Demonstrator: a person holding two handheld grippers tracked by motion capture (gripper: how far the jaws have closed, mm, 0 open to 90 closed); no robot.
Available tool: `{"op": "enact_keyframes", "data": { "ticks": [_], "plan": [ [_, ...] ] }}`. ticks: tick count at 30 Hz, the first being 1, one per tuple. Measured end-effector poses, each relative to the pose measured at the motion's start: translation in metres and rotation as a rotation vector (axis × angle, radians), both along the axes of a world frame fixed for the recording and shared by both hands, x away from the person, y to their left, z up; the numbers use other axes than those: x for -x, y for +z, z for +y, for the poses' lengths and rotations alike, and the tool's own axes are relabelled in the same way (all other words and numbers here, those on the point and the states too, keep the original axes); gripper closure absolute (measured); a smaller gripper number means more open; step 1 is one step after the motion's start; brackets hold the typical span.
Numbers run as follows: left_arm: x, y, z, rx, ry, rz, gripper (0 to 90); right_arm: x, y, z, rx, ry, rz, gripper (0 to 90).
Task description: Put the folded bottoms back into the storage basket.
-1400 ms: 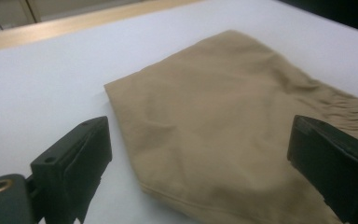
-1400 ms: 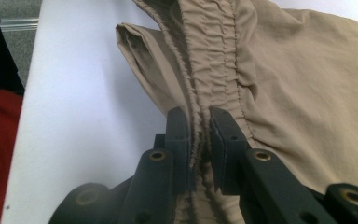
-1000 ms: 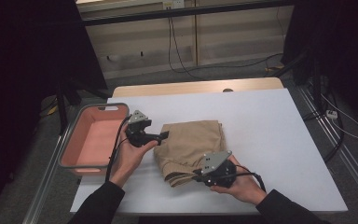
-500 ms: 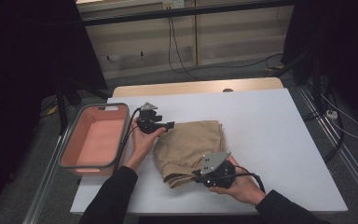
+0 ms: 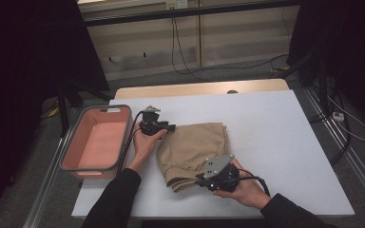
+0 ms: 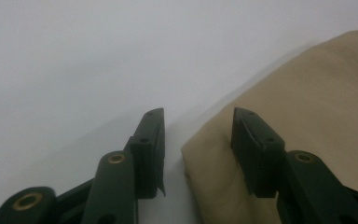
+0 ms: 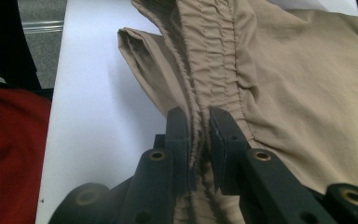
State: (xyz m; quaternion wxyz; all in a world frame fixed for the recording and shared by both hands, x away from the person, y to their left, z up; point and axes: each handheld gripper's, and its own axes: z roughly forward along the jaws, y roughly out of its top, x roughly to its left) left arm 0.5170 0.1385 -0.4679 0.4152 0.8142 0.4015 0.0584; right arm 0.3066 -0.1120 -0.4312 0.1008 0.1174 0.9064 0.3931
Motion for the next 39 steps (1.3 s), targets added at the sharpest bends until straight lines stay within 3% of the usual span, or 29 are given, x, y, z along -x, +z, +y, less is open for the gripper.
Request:
{"op": "enact_keyframes", "data": {
  "ticks": [5,11,17,22,29,39],
  "plan": [
    [0.002,-0.001,-0.001,0.000,0.006,0.016,58.9,0.000,0.000,0.000,0.004,0.000,-0.002,78.6],
    [0.004,-0.001,-0.003,0.030,-0.048,0.082,81.8,0.001,0.000,0.001,0.009,0.004,-0.003,78.6],
    [0.010,0.003,-0.009,-0.013,-0.036,0.033,84.3,0.001,0.000,0.000,0.004,0.002,-0.002,78.6],
    [0.011,0.012,-0.004,0.034,-0.036,0.020,84.6,0.002,0.001,0.000,-0.008,-0.005,-0.007,78.6],
    [0.013,0.022,-0.002,0.037,-0.064,-0.019,84.6,0.002,0.002,-0.001,-0.030,-0.014,-0.014,78.7],
    [0.016,0.034,0.002,0.089,-0.053,-0.055,84.8,0.003,0.006,-0.002,-0.074,-0.020,-0.023,78.7]
  ]
}}
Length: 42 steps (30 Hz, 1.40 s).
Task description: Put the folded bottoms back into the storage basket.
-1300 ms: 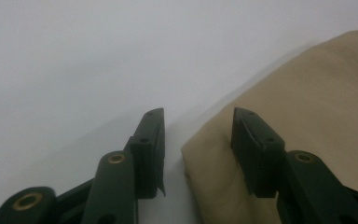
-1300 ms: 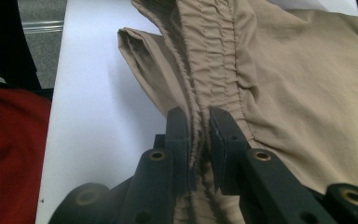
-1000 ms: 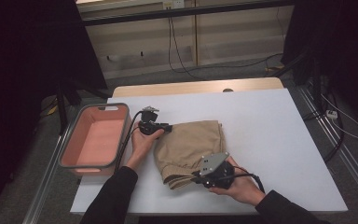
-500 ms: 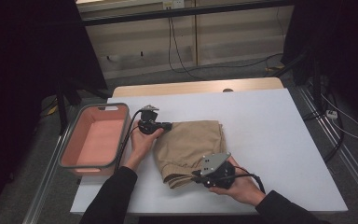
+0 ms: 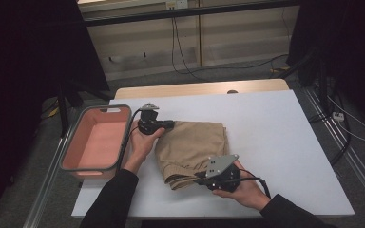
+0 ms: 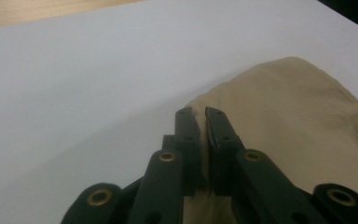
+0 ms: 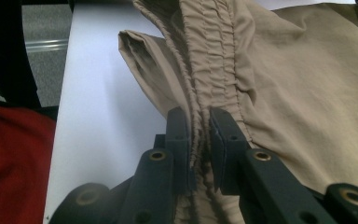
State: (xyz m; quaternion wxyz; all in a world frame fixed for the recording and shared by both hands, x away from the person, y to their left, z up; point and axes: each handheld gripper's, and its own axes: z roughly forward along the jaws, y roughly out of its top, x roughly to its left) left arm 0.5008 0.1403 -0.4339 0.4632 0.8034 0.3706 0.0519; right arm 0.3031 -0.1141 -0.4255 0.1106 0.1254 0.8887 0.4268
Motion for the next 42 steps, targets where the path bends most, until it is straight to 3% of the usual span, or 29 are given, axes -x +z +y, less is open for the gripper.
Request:
{"op": "enact_keyframes", "data": {
  "ticks": [18,42],
  "plan": [
    [0.007,0.021,0.007,0.040,-0.001,-0.069,85.1,0.001,0.007,-0.002,-0.061,-0.005,-0.006,78.7],
    [0.016,0.049,0.023,0.115,0.025,-0.176,85.4,0.004,0.020,0.008,-0.133,-0.016,-0.060,78.9]
  ]
}}
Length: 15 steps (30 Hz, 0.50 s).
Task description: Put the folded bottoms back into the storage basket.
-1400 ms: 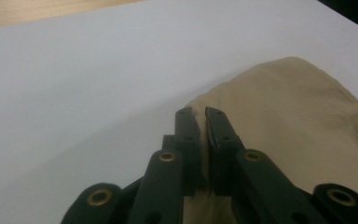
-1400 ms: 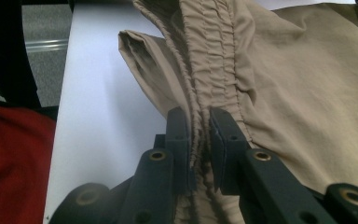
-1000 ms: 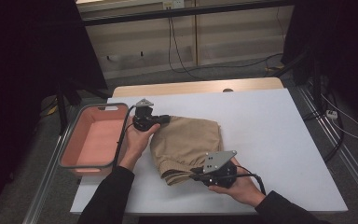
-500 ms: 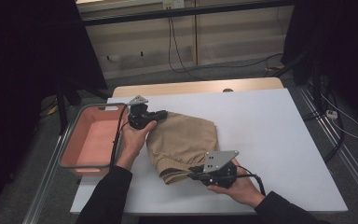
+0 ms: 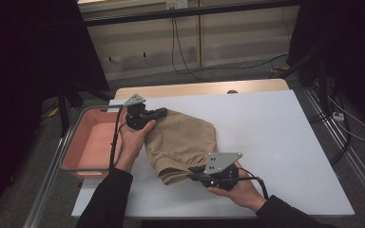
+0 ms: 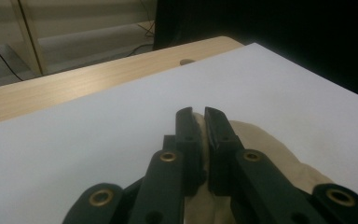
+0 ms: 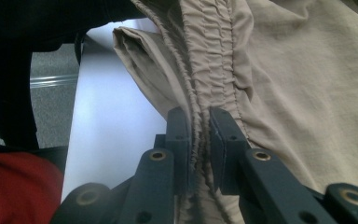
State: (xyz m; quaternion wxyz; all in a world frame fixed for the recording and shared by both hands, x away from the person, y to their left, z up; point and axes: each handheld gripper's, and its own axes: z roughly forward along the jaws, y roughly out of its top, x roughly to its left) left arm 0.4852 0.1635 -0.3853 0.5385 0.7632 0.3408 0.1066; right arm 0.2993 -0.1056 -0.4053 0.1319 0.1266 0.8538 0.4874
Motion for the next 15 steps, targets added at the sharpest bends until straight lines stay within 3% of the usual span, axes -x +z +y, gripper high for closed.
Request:
{"op": "enact_keyframes", "data": {
  "ticks": [15],
  "plan": [
    [0.004,0.016,0.013,0.044,0.024,-0.042,85.7,-0.003,0.008,0.007,-0.038,0.011,-0.019,78.9]
  ]
}}
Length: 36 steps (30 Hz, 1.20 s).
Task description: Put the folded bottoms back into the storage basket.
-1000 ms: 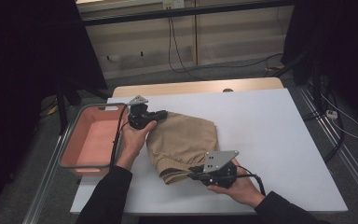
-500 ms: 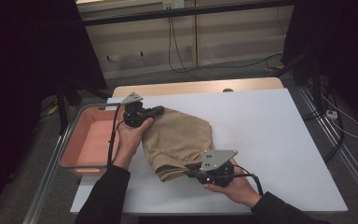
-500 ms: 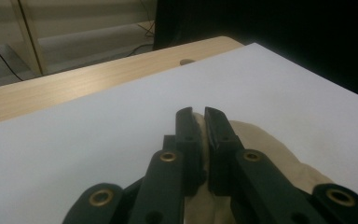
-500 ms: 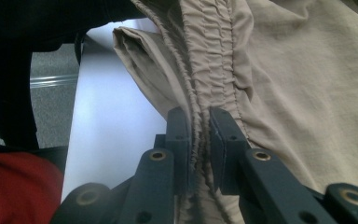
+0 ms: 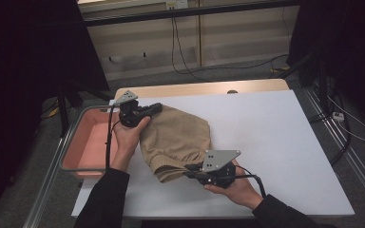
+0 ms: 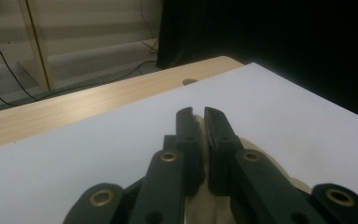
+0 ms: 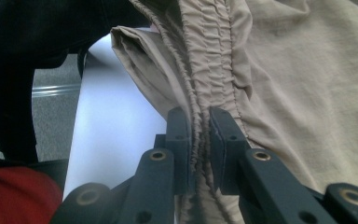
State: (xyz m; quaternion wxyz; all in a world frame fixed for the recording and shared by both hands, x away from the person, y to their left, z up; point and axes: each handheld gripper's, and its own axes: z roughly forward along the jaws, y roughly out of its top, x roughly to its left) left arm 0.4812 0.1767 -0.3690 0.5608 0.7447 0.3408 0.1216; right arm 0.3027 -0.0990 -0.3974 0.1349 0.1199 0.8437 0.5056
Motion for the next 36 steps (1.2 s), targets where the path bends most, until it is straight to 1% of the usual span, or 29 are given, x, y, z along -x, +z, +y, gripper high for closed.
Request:
{"op": "enact_keyframes", "data": {
  "ticks": [3,6,9,14,16,19,25,29,32,36],
  "plan": [
    [0.000,0.002,0.003,0.006,0.010,-0.002,85.9,-0.001,0.001,0.001,-0.011,0.002,-0.004,79.0],
    [0.001,0.005,0.008,0.026,0.016,-0.007,86.5,-0.002,0.002,0.002,-0.016,0.005,-0.007,79.0],
    [0.001,0.007,0.013,0.034,0.024,-0.011,86.8,-0.003,0.004,0.004,-0.020,0.010,-0.009,79.0],
    [0.001,0.011,0.020,0.048,0.034,-0.016,87.1,-0.005,0.006,0.010,-0.019,0.022,-0.009,79.0],
    [0.001,0.012,0.022,0.049,0.032,-0.026,87.2,-0.006,0.006,0.013,-0.014,0.024,-0.014,79.0],
    [0.003,0.015,0.024,0.048,0.041,-0.050,87.3,-0.007,0.007,0.015,-0.023,0.028,-0.011,79.0],
    [0.003,0.019,0.032,0.061,0.056,-0.048,87.4,-0.008,0.010,0.019,-0.031,0.034,-0.021,79.0],
    [0.002,0.022,0.038,0.080,0.070,-0.052,87.5,-0.010,0.013,0.025,-0.036,0.041,-0.025,79.0],
    [0.003,0.026,0.043,0.086,0.077,-0.064,87.6,-0.012,0.015,0.029,-0.043,0.047,-0.029,79.1],
    [0.005,0.032,0.049,0.080,0.089,-0.080,87.7,-0.013,0.019,0.035,-0.054,0.059,-0.033,79.1]
  ]
}}
